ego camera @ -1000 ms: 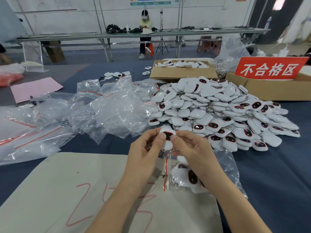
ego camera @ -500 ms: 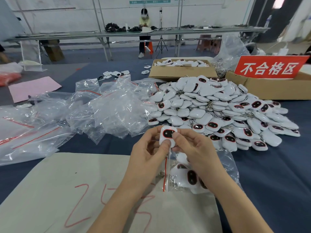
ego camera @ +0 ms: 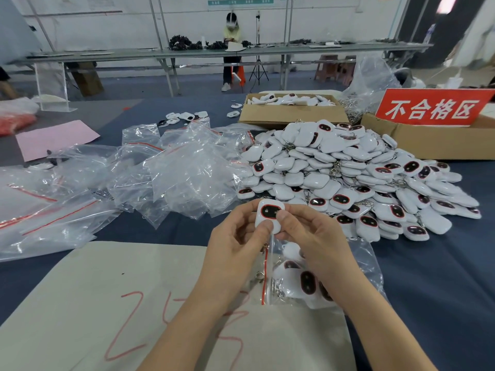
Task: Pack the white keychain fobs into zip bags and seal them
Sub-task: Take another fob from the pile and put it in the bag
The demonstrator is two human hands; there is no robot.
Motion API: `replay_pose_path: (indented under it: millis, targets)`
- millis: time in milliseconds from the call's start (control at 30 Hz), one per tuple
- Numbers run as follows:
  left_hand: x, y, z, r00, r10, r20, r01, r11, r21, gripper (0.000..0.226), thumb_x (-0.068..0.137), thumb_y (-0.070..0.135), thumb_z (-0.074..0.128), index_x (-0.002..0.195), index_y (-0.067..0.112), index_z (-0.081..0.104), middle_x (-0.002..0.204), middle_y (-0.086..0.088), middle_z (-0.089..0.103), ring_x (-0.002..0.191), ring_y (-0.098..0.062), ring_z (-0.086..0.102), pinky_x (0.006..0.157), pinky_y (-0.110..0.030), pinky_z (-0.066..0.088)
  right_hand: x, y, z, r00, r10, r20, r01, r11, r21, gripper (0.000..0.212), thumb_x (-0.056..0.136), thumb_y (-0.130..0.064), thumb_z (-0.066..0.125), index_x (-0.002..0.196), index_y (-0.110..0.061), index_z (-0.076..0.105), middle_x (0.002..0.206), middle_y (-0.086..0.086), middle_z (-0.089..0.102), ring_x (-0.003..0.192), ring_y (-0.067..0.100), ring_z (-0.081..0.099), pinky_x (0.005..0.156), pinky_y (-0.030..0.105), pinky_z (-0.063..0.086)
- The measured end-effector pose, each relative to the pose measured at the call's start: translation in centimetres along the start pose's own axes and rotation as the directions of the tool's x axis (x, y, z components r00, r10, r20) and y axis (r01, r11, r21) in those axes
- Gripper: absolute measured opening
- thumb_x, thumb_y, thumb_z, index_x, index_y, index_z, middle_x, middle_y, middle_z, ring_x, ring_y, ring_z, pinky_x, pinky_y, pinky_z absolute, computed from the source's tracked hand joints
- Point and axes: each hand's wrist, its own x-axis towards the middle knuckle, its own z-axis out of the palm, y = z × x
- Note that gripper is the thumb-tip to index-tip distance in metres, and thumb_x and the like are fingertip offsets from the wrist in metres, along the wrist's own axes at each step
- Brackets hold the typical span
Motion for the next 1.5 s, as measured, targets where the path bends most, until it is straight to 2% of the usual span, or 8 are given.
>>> replay_pose_path:
  millis: [233,633,733,833,933,1033,1400,1500]
  targets:
    - [-0.08,-0.21,-0.06,0.995,0.065,-0.074,-0.051,0.983,0.176,0.014,0.094,0.018,0.072,0.106,0.027,0.073,0.097,0.009,0.073,0.089,-0.009,0.070,0.075,-0.016,0.052,-0.02,0.32,-0.01,0.993,-0.070,0.090,0.069,0.997,0.021,0.022,0.089,-0.026,0.067,0.111,-0.027,0.068,0.104,-0.003,0.075,0.094,0.013,0.073,0.085,0.023,0.057]
    - [-0.20,-0.27,0.15,0.984,0.145,-0.099,-0.128,0.978,0.163,0.018,0.088,0.009,0.076,0.091,0.027,0.075,0.094,0.005,0.073,0.091,-0.012,0.070,0.077,-0.014,0.051,-0.32,0.41,-0.29,0.979,-0.142,0.146,0.134,0.989,0.064,0.018,0.095,0.000,0.061,0.094,-0.017,0.067,0.098,0.000,0.075,0.097,0.012,0.070,0.085,0.021,0.053]
    - [-0.23,-0.20,0.17,0.989,0.131,-0.068,-0.123,0.985,0.118,0.010,0.091,0.024,0.071,0.101,0.022,0.073,0.101,0.005,0.072,0.093,-0.010,0.070,0.076,-0.014,0.052,-0.40,0.30,-0.19,0.979,-0.140,0.147,0.130,0.988,0.079,0.015,0.097,-0.008,0.059,0.099,-0.021,0.068,0.111,0.003,0.073,0.108,0.017,0.068,0.092,0.026,0.053]
    - [-0.26,-0.06,0.30,0.999,-0.035,0.005,0.036,0.998,-0.045,0.031,0.090,0.036,0.061,0.115,0.020,0.069,0.104,0.004,0.076,0.092,-0.007,0.070,0.076,-0.017,0.055,-0.44,0.21,-0.23,0.982,-0.120,0.148,0.112,0.992,0.061,0.020,0.099,-0.004,0.056,0.100,-0.021,0.067,0.118,0.000,0.072,0.112,0.016,0.067,0.092,0.027,0.054]
    - [0.03,0.00,0.27,0.989,-0.149,0.019,0.150,0.984,-0.100,0.033,0.092,0.027,0.066,0.124,0.021,0.067,0.109,-0.003,0.076,0.094,-0.019,0.070,0.084,-0.026,0.058,-0.54,0.00,-0.22,0.976,-0.099,0.192,0.091,0.995,0.051,0.029,0.100,0.000,0.053,0.115,-0.022,0.065,0.124,-0.012,0.069,0.115,0.007,0.065,0.089,0.019,0.052]
    - [0.13,-0.21,-0.10,0.997,-0.067,-0.036,0.068,0.997,0.029,0.031,0.094,0.010,0.070,0.116,0.032,0.070,0.102,0.007,0.076,0.092,-0.013,0.070,0.080,-0.019,0.055,-0.51,0.09,-0.06,0.978,-0.070,0.196,0.056,0.995,0.078,0.032,0.100,-0.002,0.054,0.128,-0.016,0.060,0.122,-0.007,0.071,0.114,0.010,0.066,0.092,0.018,0.051]
    - [0.03,-0.16,-0.02,0.996,0.029,-0.087,-0.024,0.998,0.054,0.033,0.090,0.002,0.071,0.090,0.035,0.077,0.084,0.014,0.075,0.077,0.001,0.067,0.073,-0.011,0.050,-0.30,0.53,-0.37,0.992,-0.044,0.117,0.048,0.998,-0.034,0.022,0.094,-0.020,0.061,0.107,-0.035,0.071,0.115,-0.008,0.075,0.110,0.015,0.069,0.085,0.056,0.054]
    - [0.08,-0.27,-0.08,0.993,0.022,-0.118,-0.021,1.000,0.004,0.023,0.094,0.008,0.067,0.106,0.026,0.073,0.078,0.015,0.071,0.071,-0.001,0.064,0.070,-0.012,0.051,-0.32,0.38,-0.30,0.986,-0.039,0.163,0.033,0.999,0.037,0.024,0.095,-0.026,0.060,0.114,-0.035,0.071,0.114,-0.004,0.075,0.109,0.014,0.070,0.090,0.038,0.058]
